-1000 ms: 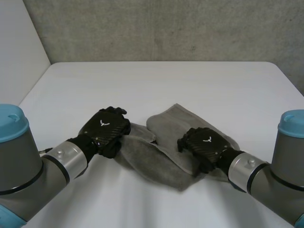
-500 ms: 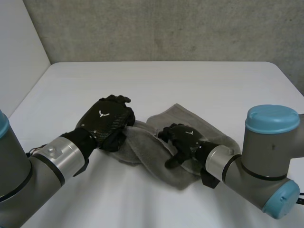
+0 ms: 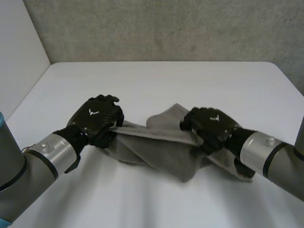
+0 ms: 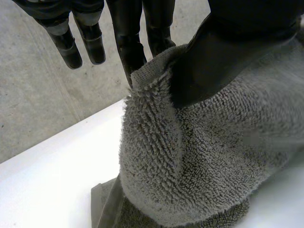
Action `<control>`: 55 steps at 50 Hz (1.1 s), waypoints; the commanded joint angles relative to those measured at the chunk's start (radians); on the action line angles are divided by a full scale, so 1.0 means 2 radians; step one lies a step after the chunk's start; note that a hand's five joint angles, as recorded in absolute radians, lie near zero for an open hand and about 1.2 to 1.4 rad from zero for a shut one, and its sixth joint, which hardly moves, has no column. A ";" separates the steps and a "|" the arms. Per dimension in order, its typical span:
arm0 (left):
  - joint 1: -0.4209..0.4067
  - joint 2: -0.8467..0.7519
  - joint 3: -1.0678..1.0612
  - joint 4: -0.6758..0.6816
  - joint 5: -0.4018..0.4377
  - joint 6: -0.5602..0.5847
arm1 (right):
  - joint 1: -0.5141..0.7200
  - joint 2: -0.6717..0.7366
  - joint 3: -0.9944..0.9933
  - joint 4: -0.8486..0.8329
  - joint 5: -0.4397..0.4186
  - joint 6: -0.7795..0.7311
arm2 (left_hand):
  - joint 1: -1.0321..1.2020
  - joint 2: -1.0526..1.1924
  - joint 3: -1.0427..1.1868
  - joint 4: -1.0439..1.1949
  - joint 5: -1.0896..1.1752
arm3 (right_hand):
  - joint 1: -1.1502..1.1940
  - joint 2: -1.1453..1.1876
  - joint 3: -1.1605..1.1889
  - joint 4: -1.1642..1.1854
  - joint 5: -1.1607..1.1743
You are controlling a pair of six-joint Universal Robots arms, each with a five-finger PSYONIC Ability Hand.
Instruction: Fold the towel.
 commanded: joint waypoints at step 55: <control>0.084 -0.027 0.316 0.061 -0.073 0.006 | -0.032 -0.017 -0.264 -0.171 0.000 -0.054 | 0.055 0.029 -0.029 -0.033 0.034 | 0.274 0.276 -0.026 -0.038 0.278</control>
